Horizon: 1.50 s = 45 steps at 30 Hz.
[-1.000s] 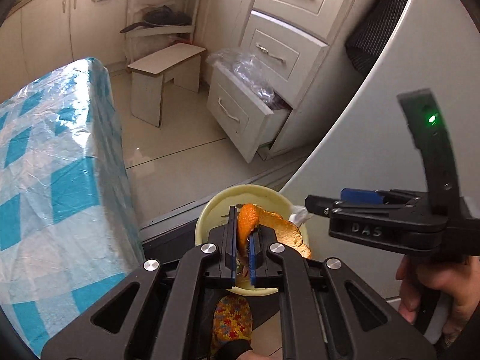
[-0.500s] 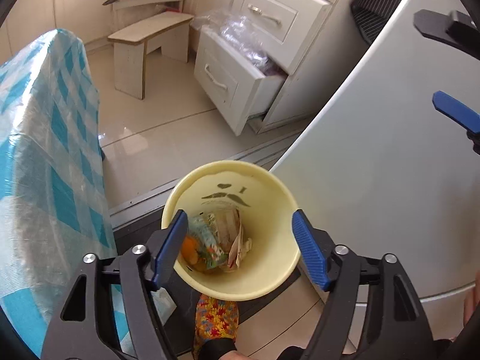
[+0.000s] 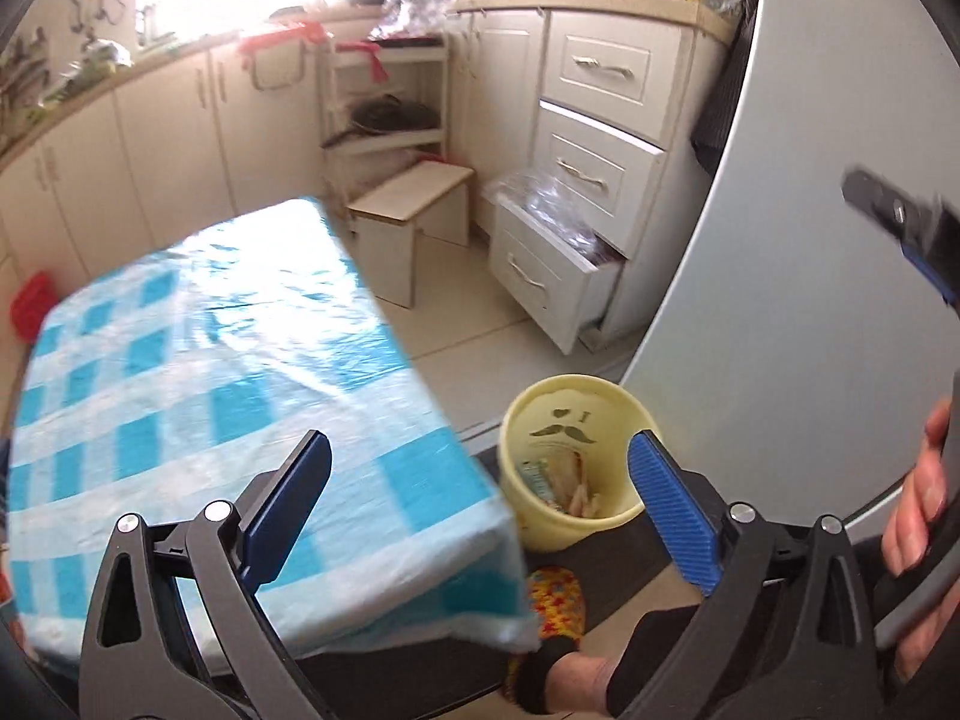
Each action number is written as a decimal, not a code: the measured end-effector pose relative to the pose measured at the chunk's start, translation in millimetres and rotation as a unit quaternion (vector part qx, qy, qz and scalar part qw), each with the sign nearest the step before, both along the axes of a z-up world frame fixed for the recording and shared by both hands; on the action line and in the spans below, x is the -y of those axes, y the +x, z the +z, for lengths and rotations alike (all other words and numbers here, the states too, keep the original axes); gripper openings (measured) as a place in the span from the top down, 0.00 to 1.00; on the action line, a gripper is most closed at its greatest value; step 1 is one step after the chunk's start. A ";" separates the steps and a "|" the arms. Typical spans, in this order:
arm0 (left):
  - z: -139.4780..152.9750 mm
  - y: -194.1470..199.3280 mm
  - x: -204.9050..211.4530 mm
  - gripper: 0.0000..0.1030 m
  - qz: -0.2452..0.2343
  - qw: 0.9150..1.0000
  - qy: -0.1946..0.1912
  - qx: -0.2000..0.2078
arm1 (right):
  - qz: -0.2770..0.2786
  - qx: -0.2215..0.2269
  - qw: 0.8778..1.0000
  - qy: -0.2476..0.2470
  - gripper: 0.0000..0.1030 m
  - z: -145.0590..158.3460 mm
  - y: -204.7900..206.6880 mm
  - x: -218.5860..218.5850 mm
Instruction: Collect trash
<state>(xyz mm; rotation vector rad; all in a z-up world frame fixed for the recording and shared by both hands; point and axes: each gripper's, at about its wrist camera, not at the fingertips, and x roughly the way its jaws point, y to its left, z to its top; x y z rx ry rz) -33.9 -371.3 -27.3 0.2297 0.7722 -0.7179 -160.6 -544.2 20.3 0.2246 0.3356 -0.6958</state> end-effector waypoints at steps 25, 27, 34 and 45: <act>89.3 -76.9 -130.7 0.07 0.039 0.993 -0.004 0.107 | 0.020 -0.030 0.999 -0.037 0.07 42.8 -72.7 -139.4; 90.4 -76.8 -132.5 0.07 0.034 0.994 -0.009 0.100 | 0.022 -0.028 0.999 -0.035 0.07 43.0 -72.8 -141.0; 90.8 -81.1 -140.4 0.07 0.033 0.994 -0.029 0.098 | 0.025 -0.027 0.999 -0.038 0.07 42.3 -71.6 -144.5; 86.6 -91.1 -130.0 0.07 0.009 0.995 0.006 0.102 | 0.012 0.002 0.999 -0.048 0.07 49.4 -82.0 -146.4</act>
